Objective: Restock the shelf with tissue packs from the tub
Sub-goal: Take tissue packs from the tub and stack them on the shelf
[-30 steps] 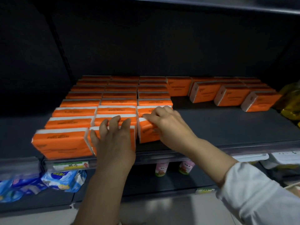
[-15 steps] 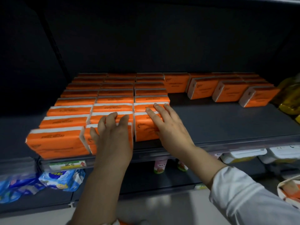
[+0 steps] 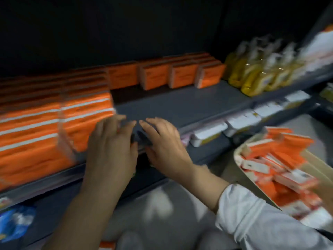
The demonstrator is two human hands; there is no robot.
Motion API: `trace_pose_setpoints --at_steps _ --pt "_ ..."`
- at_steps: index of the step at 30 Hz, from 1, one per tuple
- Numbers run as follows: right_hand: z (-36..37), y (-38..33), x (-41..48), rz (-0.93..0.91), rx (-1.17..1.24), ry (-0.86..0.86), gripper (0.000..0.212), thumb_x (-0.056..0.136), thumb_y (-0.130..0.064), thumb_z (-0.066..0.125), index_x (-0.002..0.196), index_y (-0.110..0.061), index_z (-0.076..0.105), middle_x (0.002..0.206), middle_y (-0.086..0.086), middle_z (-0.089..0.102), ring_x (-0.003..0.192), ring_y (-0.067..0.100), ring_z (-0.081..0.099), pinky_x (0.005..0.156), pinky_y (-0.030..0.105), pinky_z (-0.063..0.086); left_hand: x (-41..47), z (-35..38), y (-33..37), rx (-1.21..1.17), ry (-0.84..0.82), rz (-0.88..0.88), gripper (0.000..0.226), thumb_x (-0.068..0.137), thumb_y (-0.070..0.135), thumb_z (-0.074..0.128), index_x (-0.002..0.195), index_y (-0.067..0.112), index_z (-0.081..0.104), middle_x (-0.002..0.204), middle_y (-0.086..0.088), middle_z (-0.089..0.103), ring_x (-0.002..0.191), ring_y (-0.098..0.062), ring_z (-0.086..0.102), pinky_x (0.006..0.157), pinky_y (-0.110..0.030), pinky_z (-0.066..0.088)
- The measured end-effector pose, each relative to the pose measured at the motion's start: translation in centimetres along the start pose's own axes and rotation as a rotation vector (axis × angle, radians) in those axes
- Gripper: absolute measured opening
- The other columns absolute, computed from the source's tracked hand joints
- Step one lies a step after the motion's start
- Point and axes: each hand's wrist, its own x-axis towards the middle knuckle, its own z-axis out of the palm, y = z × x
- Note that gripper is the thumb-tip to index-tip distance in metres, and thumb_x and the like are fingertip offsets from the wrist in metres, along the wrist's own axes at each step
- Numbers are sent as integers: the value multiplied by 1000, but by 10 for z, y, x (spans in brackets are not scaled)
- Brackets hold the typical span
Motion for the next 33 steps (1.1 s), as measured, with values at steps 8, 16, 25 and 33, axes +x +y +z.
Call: trace_pose_setpoints --at_steps 8,16,25,33 --pt "-88 134 -136 425 -118 -309 38 74 -13 55 111 -5 61 97 16 60 90 37 56 79 44 49 -26 73 115 -134 -619 441 27 89 37 48 114 34 58 110 13 58 107 -10 55 82 -30 48" --pt "-130 208 -163 1059 145 -149 48 84 -21 64 129 -11 52 127 11 57 114 27 54 92 29 40 -21 115 166 -166 -738 406 25 90 34 53 113 41 60 102 17 57 94 -3 54 79 -29 48" --pt "-134 299 -205 1794 833 322 56 92 -25 58 139 -3 37 140 16 44 123 34 46 90 37 40 -13 153 197 -138 -704 356 23 91 35 52 111 32 63 98 13 55 92 -7 52 71 -28 42" --pt "-103 337 -199 1905 1087 422 52 83 -41 67 120 -13 42 114 8 54 104 25 54 92 42 48 0 173 201 -207 -670 273 23 89 31 57 111 30 64 95 16 55 87 -3 48 70 -27 43"
